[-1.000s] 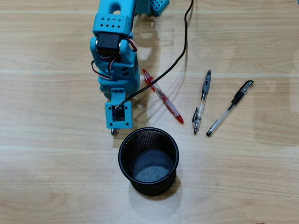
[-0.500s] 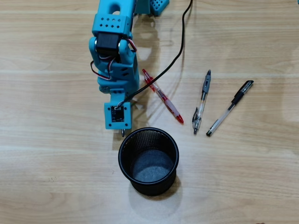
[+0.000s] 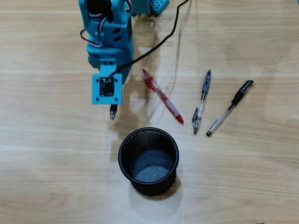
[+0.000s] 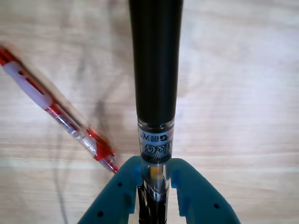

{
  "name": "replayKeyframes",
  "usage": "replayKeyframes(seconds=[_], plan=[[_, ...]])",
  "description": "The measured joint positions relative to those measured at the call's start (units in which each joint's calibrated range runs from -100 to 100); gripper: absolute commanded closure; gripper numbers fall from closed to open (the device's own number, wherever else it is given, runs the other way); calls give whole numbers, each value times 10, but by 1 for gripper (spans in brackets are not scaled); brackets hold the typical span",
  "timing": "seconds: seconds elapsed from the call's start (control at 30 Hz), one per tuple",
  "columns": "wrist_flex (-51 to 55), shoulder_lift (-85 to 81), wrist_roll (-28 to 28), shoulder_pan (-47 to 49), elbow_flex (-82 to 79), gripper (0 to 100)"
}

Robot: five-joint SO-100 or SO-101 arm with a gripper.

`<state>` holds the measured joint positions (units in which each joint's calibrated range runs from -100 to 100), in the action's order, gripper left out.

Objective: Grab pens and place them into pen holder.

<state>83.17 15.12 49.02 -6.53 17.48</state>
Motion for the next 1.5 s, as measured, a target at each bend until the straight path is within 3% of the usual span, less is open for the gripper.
replayKeyframes(seconds=[0.33, 0.73, 1.07, 1.5], plan=[[-36, -151, 0, 18, 0, 98], [-348, -194, 10, 86, -14, 98], [-668, -74, 32, 106, -69, 98], [-779, 87, 55, 130, -70, 98]])
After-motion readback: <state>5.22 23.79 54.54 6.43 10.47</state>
